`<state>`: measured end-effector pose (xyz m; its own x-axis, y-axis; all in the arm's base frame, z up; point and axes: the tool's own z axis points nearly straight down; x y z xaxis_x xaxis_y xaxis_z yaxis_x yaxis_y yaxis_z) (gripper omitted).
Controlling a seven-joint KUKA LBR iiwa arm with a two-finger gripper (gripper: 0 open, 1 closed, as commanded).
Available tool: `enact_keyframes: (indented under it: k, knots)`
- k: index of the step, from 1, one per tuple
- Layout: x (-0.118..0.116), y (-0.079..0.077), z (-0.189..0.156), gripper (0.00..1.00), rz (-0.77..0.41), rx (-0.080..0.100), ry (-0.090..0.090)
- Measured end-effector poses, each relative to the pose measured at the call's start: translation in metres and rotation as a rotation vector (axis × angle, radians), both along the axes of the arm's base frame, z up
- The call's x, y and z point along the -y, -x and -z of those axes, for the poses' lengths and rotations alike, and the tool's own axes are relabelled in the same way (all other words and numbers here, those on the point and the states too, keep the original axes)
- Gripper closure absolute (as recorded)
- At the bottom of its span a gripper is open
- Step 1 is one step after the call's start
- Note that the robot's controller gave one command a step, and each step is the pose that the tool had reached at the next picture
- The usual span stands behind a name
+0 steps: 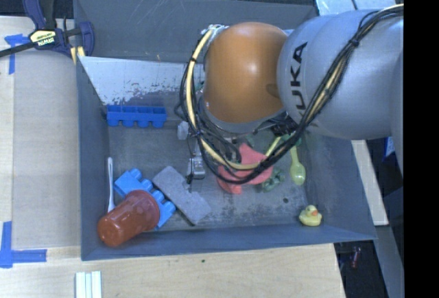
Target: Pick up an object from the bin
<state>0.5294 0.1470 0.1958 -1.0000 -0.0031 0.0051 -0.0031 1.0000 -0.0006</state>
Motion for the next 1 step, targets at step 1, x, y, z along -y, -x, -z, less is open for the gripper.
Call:
enact_keyframes:
  k: [1]
  knots:
    - [0.0011,-0.0016,-0.0048,0.00,0.002,0.008,-0.002]
